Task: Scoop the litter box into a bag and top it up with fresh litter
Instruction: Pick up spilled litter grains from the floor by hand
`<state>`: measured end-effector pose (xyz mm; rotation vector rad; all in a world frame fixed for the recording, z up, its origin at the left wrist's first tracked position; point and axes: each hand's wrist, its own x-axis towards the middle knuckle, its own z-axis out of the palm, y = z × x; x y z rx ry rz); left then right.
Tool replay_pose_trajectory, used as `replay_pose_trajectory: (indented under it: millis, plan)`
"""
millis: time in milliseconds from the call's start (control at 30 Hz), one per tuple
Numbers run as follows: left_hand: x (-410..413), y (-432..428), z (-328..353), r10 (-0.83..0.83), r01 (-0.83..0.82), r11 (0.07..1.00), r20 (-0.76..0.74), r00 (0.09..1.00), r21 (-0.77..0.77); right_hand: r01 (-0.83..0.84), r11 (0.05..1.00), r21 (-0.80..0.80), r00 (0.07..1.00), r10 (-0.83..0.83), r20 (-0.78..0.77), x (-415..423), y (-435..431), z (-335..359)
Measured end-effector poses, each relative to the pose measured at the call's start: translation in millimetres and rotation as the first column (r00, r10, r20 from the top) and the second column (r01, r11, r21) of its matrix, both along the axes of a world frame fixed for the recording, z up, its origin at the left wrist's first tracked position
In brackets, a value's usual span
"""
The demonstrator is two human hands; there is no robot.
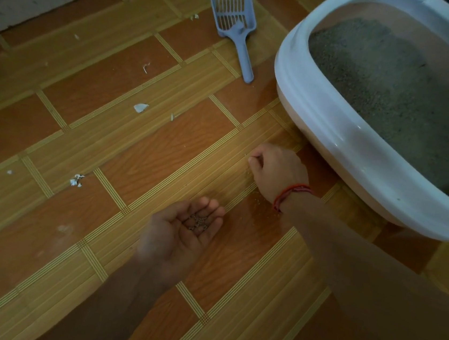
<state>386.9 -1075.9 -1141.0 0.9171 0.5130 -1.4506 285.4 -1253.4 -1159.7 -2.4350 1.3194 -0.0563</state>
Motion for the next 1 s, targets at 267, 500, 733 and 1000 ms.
replay_pose_trajectory:
  millis: [267,500,733,1000]
  plan:
    - [0,-1,3,0.014,-0.014,1.0,-0.003,1.0,0.012,-0.026,0.998,0.052,0.998,0.024,0.05,1,13,18]
    - [-2,-3,3,0.011,-0.011,1.0,0.0,1.0,-0.028,-0.104,0.983,0.15,0.972,0.068,0.227,-8,70,42]
    - [-5,-2,1,-0.065,0.072,0.991,0.063,0.996,-0.115,-0.177,0.971,0.162,0.958,0.131,0.256,-9,101,45]
    - [-4,-2,1,-0.038,0.041,0.994,0.039,0.999,-0.103,-0.158,0.977,0.141,0.954,0.114,0.277,-13,95,41]
